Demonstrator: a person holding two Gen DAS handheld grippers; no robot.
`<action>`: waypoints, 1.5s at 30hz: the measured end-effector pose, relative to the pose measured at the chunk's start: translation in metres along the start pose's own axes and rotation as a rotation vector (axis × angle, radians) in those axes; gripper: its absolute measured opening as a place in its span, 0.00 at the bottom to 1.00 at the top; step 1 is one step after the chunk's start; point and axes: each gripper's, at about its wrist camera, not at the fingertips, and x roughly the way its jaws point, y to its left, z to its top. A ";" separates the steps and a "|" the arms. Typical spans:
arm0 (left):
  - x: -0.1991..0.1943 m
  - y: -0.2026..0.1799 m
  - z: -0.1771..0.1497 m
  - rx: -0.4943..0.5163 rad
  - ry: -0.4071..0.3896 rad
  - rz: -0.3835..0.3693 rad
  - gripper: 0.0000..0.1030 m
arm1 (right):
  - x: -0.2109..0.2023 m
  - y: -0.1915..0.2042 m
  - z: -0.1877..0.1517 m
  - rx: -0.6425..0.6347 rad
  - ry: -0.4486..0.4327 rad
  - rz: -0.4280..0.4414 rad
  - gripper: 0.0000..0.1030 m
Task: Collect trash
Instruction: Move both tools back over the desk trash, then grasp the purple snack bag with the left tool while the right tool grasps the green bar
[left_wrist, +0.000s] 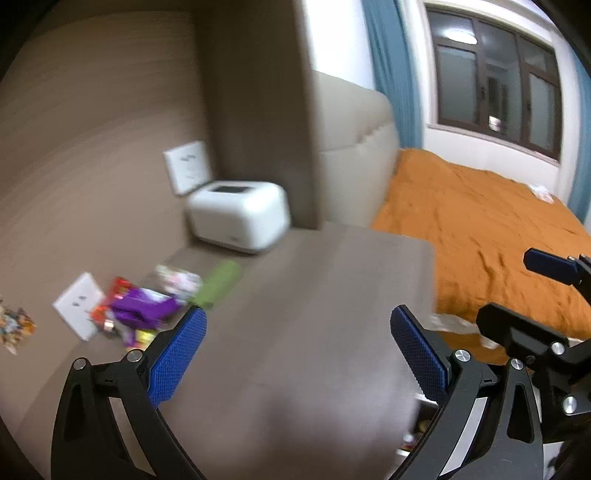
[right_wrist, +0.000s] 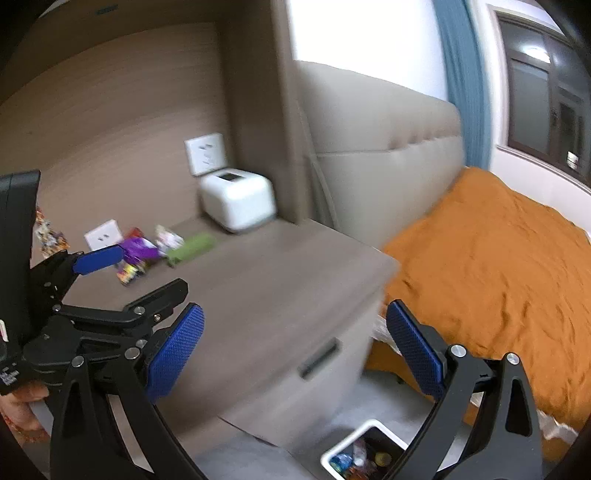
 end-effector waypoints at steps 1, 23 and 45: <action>-0.001 0.013 0.001 -0.008 -0.008 0.019 0.95 | 0.005 0.012 0.007 -0.017 -0.008 0.013 0.95; 0.123 0.171 -0.018 0.039 0.160 0.206 0.95 | 0.201 0.144 0.053 0.020 0.251 0.017 0.95; 0.166 0.191 -0.029 -0.008 0.256 0.002 0.77 | 0.284 0.176 0.047 0.072 0.368 0.067 0.29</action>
